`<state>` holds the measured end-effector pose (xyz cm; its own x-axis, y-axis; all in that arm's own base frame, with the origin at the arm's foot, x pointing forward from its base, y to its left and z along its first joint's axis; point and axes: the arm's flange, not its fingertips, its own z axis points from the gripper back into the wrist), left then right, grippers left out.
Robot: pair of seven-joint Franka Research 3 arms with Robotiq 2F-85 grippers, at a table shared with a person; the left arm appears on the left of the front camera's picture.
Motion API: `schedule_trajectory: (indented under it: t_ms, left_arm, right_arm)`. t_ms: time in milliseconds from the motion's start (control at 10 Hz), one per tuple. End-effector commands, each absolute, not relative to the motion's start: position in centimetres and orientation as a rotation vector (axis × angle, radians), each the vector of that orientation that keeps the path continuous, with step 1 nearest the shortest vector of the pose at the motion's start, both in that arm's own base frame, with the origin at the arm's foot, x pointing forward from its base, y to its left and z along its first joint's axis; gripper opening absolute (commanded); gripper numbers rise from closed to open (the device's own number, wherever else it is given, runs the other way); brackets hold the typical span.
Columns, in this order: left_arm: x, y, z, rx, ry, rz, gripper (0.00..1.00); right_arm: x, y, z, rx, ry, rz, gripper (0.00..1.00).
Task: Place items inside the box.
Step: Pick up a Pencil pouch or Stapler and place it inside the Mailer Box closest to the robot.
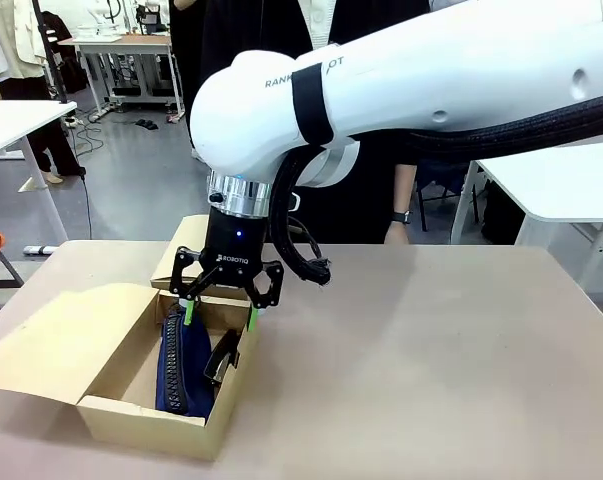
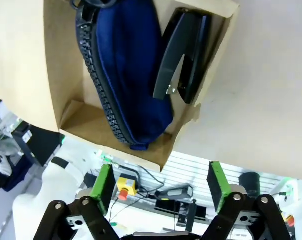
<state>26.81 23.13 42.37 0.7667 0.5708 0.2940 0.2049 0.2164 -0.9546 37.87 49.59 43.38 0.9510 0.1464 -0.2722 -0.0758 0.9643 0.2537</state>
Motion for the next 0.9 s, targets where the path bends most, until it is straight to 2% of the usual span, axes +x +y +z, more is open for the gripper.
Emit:
schedule_trajectory:
  t_ms: [0, 200, 300, 500, 600, 700, 800]
  left_arm:
    - [26.9, 23.0, 42.5, -1.372, -0.732, 0.274, 1.00]
    - [26.9, 23.0, 42.5, -1.372, -0.732, 0.274, 1.00]
    - [26.9, 23.0, 42.5, -1.372, -0.732, 0.274, 1.00]
    - [26.9, 23.0, 42.5, -1.372, -0.732, 0.274, 1.00]
    - [26.9, 23.0, 42.5, -1.372, -0.732, 0.274, 1.00]
    - [26.9, 23.0, 42.5, -1.372, -0.732, 0.274, 1.00]
    - [26.9, 23.0, 42.5, -1.372, -0.732, 0.274, 1.00]
  right_arm:
    - [38.1, 49.5, 43.8, 0.249, 0.290, 0.101, 1.00]
    - [38.5, 48.4, 44.5, 0.266, 0.283, 0.088, 1.00]
    - [38.9, 46.3, 45.8, 0.329, 0.302, 0.111, 1.00]
    - [39.7, 37.1, 49.3, 0.460, 0.321, 0.088, 1.00]
    - [40.3, 32.0, 49.5, 0.510, 0.306, 0.036, 1.00]
    - [40.6, 27.8, 48.8, 0.579, 0.306, 0.077, 1.00]
    - [41.0, 23.6, 47.3, 0.558, 0.303, 0.023, 1.00]
